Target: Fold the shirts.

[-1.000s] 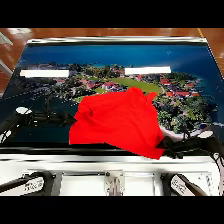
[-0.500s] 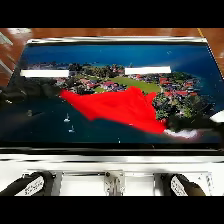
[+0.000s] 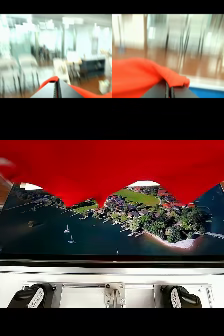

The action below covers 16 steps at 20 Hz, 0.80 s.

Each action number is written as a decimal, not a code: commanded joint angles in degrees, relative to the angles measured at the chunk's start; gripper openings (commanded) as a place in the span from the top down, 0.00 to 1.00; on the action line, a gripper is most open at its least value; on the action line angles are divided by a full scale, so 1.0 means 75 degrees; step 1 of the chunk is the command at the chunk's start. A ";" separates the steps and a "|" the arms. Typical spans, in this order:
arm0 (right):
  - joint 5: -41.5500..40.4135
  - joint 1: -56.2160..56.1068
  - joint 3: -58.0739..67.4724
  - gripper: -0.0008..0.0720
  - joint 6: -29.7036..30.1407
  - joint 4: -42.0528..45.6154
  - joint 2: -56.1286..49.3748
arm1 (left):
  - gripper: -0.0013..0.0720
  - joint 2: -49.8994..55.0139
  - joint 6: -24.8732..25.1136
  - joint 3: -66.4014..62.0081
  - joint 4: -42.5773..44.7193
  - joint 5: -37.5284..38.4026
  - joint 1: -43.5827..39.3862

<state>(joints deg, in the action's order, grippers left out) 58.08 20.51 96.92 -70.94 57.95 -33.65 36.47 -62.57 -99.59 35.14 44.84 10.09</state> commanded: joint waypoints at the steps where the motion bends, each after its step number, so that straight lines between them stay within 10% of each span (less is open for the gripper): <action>1: 0.0248 -0.0003 0.0702 0.91 -0.0734 0.0927 0.0463 | 0.93 -0.0886 -0.1239 -0.0306 0.1874 -0.0184 0.0009; 6: 0.2565 -0.0003 0.0699 0.91 -0.1303 0.1652 -0.0038 | 0.93 -0.0909 -0.1961 -0.0140 0.4593 0.1716 0.0009; 11: 0.5476 -0.0006 0.0367 0.91 -0.2276 0.1463 -0.2017 | 0.92 -0.0047 -0.2244 0.1192 0.4718 0.2261 0.0003; 16: 0.3392 -0.0294 -0.2133 0.91 -0.2256 0.1478 -0.3806 | 0.92 0.1918 -0.2238 0.2646 0.4718 0.2221 0.0000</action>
<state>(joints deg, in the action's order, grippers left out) 90.59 19.66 89.58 -86.94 68.29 -55.07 43.44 -78.91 -85.01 69.06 61.12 10.02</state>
